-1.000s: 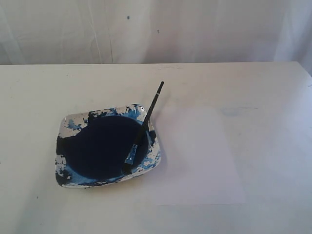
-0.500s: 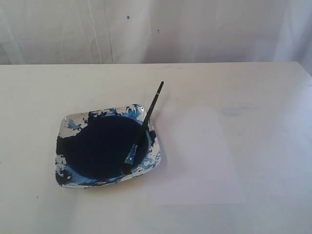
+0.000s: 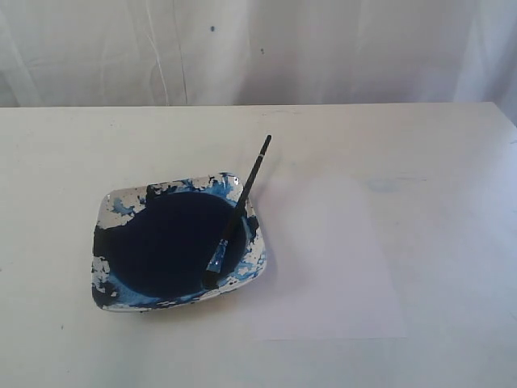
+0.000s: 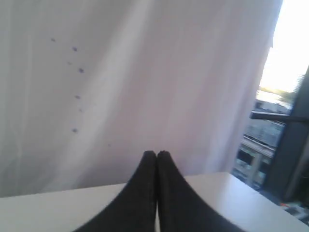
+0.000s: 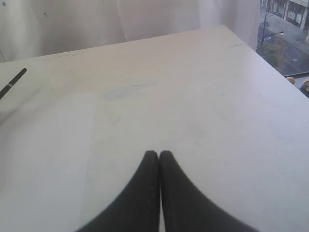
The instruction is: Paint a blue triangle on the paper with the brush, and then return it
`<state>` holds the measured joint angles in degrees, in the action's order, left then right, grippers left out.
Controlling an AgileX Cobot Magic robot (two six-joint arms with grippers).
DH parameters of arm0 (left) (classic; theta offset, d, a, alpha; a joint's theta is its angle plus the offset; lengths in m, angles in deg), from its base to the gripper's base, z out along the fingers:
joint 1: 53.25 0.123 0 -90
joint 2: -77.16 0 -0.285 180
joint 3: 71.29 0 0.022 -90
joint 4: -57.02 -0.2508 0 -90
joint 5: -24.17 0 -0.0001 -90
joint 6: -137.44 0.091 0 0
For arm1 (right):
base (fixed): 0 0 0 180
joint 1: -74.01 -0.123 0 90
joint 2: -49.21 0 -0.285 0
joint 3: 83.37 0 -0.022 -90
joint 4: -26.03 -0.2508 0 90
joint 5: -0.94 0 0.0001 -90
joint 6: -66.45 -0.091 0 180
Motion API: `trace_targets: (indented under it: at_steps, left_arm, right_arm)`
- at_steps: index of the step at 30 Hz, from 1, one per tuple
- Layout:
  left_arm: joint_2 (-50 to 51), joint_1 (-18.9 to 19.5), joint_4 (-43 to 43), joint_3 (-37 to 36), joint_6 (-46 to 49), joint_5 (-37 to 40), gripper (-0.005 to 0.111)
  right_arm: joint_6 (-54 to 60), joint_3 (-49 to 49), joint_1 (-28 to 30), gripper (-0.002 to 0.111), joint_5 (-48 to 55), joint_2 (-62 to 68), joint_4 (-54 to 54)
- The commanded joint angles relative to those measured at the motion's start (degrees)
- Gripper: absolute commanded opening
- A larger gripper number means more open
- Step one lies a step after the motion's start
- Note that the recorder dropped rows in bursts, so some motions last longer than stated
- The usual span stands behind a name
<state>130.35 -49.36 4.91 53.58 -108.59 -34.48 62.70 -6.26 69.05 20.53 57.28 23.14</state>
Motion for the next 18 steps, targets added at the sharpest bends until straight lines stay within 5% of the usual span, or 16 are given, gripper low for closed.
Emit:
trace_targets:
  at_steps: [1,10,18]
  left_arm:
    - [8.05,0.05,-5.98,0.81,-8.24,-10.46,0.0]
    - [14.08,-0.45,-15.1,-3.02,-11.73,-11.3,0.0]
    - [14.07,-13.69,-14.28,-4.95,-8.67,-6.44,0.0]
  right_arm:
    - [0.03,0.12,-0.15,0.0,-0.29,-0.29,-0.09]
    - [0.03,0.12,-0.15,0.0,-0.29,-0.29,-0.09]
    - [0.04,0.12,-0.15,0.0,-7.96,-0.29,-0.09]
